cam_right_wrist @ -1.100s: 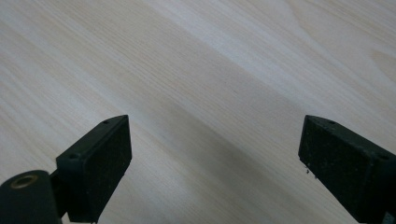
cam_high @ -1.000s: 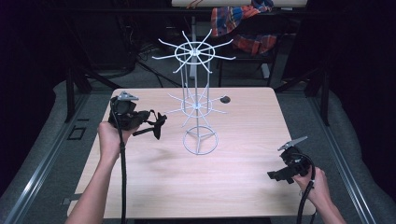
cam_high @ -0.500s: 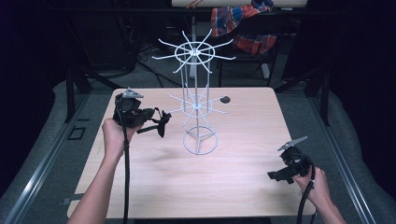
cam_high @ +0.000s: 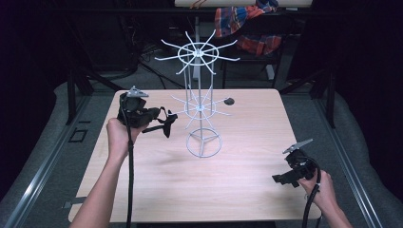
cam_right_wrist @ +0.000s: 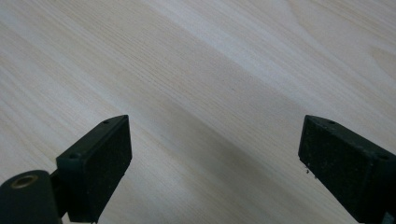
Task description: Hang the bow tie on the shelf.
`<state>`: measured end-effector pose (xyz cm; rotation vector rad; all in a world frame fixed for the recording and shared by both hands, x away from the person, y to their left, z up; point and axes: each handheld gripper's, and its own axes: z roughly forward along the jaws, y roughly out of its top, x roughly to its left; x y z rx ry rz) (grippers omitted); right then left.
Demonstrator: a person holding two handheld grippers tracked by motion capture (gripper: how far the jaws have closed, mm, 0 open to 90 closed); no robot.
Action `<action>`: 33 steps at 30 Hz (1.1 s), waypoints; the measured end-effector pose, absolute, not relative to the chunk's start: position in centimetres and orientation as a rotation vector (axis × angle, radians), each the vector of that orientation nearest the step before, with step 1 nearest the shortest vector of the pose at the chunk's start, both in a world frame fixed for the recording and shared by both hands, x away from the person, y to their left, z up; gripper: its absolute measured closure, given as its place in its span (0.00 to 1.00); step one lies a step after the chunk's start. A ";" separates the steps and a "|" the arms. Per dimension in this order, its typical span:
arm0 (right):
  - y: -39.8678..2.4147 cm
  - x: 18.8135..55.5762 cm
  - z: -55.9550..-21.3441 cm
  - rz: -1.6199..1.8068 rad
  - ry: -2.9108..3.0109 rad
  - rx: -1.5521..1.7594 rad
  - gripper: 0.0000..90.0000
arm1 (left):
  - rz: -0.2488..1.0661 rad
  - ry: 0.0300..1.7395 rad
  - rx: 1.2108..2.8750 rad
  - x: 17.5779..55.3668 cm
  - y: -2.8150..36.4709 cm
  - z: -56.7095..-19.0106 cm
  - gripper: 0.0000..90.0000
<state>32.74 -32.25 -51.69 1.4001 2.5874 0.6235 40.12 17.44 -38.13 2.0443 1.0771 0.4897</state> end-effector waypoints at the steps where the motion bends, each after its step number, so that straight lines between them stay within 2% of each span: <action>1: -32.3 32.7 -51.7 0.625 2.588 1.400 0.10 | 0.488 1.075 2.043 40.1 17.4 -38.1 0.97; 33: -32.2 32.8 -51.8 0.600 2.597 1.397 0.10 | 0.496 0.997 2.045 39.7 15.7 -36.7 0.97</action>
